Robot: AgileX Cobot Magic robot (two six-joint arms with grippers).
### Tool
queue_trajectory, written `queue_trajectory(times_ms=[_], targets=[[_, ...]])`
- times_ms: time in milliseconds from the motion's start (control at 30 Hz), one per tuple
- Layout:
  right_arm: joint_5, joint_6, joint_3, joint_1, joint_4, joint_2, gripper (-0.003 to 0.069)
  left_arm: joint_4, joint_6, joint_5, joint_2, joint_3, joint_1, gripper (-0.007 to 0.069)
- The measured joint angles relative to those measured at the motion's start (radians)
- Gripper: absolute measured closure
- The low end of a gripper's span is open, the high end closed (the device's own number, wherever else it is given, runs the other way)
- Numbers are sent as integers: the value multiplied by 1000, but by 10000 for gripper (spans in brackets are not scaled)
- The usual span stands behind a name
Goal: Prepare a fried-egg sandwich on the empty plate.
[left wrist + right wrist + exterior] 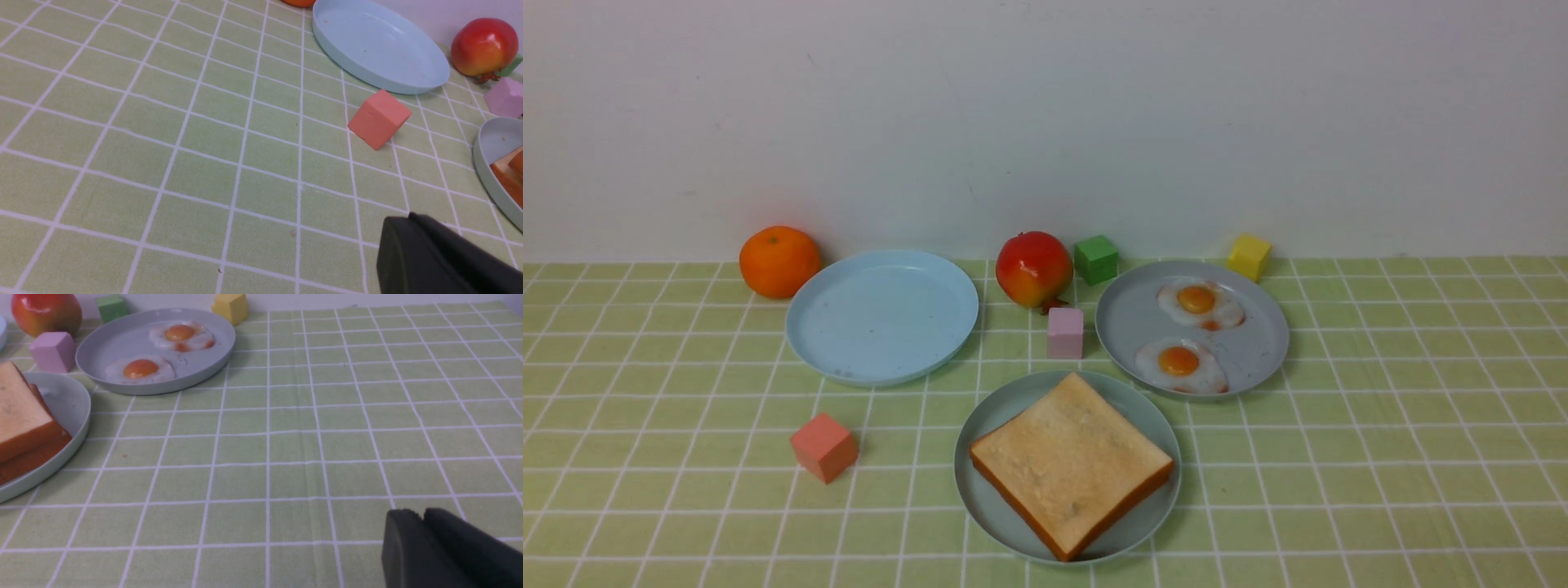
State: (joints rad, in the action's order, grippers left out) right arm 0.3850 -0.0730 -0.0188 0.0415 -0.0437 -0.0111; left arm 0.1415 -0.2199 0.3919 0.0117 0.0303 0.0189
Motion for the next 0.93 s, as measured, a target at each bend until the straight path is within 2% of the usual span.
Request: queue_trajectory(times_ms=[933], targets=[[0,0,0,0,0,0,556,0,0,0,0,0,0,615]])
